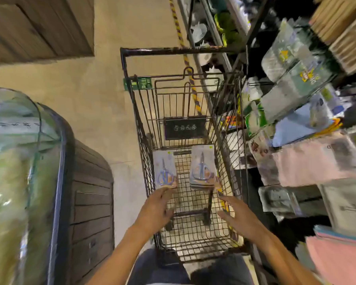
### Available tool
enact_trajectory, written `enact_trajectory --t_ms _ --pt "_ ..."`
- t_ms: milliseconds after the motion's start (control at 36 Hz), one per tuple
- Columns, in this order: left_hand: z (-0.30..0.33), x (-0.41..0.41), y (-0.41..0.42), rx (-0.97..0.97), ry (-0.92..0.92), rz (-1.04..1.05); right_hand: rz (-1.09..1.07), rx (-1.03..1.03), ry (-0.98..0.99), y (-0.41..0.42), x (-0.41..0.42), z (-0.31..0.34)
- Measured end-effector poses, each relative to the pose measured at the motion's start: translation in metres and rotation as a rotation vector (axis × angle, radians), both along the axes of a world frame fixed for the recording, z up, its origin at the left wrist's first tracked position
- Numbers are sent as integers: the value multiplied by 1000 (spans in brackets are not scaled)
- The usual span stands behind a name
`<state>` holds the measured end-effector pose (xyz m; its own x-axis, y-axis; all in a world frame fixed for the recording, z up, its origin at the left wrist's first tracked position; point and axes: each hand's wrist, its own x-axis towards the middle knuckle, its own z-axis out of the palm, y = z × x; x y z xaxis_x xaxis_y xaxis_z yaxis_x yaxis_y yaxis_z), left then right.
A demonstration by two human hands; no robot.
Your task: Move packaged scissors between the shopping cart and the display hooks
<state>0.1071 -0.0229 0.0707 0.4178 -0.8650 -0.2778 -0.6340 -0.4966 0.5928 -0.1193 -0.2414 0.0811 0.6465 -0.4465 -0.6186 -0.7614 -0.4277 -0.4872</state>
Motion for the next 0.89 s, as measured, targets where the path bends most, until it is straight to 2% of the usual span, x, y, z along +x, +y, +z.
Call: enact_trajectory --t_ms 167,278,472,611,694,806,889 --pt "-48 23 -33 143 48 -60 -40 4 52 -24 34 -29" --pt "-77 26 -54 176 38 -63 -110 33 29 -42 49 -72" --pt "-141 24 -81 260 85 -1 -195 108 -33 -78 77 -165" --pt "-189 19 -96 308 130 32 -355 38 -57 -104 93 -241" --pt "-209 20 -104 339 167 34 -375 -17 -81 -110 91 -303" --pt "-222 21 -112 323 198 29 -576 -104 -140 -99 122 -291" --pt "-223 22 -114 312 200 28 -632 -199 -84 -93 126 -289"
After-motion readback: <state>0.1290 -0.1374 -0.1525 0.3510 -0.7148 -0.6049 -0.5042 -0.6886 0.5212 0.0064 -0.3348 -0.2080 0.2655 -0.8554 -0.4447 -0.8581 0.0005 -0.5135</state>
